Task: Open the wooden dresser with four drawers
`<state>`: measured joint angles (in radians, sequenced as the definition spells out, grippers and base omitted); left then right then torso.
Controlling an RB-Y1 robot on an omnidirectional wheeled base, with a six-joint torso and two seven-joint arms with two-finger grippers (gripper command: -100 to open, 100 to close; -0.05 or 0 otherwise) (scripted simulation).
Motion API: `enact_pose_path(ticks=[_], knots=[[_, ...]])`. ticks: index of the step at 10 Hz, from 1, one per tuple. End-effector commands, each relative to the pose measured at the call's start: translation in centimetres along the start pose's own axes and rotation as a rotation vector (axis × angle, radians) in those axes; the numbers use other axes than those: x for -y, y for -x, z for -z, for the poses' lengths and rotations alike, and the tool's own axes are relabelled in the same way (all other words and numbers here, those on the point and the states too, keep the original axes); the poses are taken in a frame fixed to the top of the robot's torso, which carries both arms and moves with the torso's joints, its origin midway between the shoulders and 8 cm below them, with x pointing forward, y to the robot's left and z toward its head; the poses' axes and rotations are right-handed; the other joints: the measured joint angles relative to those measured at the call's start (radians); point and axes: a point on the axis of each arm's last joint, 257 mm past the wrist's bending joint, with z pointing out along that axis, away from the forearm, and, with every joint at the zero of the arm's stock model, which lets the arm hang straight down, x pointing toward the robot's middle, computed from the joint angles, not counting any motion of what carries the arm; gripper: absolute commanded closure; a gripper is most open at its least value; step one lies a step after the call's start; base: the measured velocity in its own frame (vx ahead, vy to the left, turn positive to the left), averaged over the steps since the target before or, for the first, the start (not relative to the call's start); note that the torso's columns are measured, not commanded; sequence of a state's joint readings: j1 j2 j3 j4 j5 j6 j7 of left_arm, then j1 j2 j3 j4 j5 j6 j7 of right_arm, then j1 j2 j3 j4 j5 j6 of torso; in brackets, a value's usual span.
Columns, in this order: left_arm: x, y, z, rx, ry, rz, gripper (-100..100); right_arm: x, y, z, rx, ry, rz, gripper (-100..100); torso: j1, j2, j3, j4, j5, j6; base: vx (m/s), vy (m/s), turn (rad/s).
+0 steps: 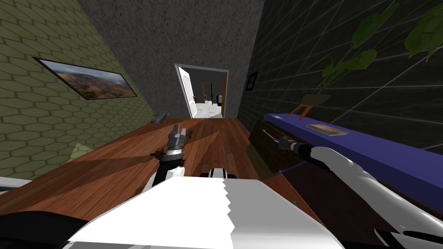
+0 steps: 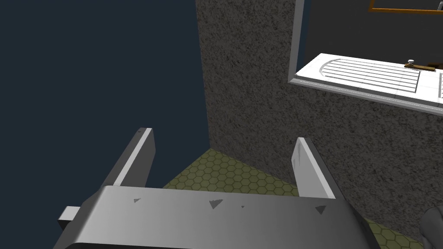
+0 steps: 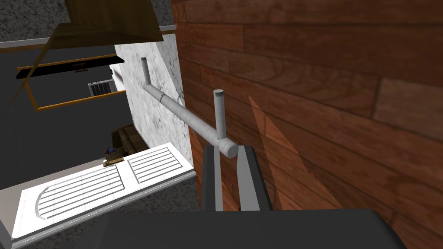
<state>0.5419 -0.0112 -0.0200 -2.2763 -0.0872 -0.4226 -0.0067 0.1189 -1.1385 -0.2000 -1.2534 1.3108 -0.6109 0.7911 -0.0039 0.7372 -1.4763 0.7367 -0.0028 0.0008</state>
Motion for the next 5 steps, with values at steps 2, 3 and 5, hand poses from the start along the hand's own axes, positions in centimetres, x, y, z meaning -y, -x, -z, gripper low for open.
enact_pose_path(ticks=[2,3,5], knots=[[0.0,0.0,0.0,0.000,0.000,0.000,0,-0.5,0.0,0.0,0.000,0.010,-0.003,100,0.004,0.000,0.000,-0.001,0.000,0.000,-0.036,0.188,0.001],[0.0,0.0,0.0,0.000,0.000,0.000,0,-0.6,0.0,0.0,-0.001,0.012,-0.004,100,0.002,0.000,0.000,-0.001,0.000,0.001,-0.028,0.204,0.002],[0.0,0.0,0.0,0.000,0.000,0.000,0,1.5,-0.3,0.6,0.004,0.003,0.003,-100,-0.004,0.000,0.000,0.001,0.001,0.001,-0.007,0.080,-0.013]])
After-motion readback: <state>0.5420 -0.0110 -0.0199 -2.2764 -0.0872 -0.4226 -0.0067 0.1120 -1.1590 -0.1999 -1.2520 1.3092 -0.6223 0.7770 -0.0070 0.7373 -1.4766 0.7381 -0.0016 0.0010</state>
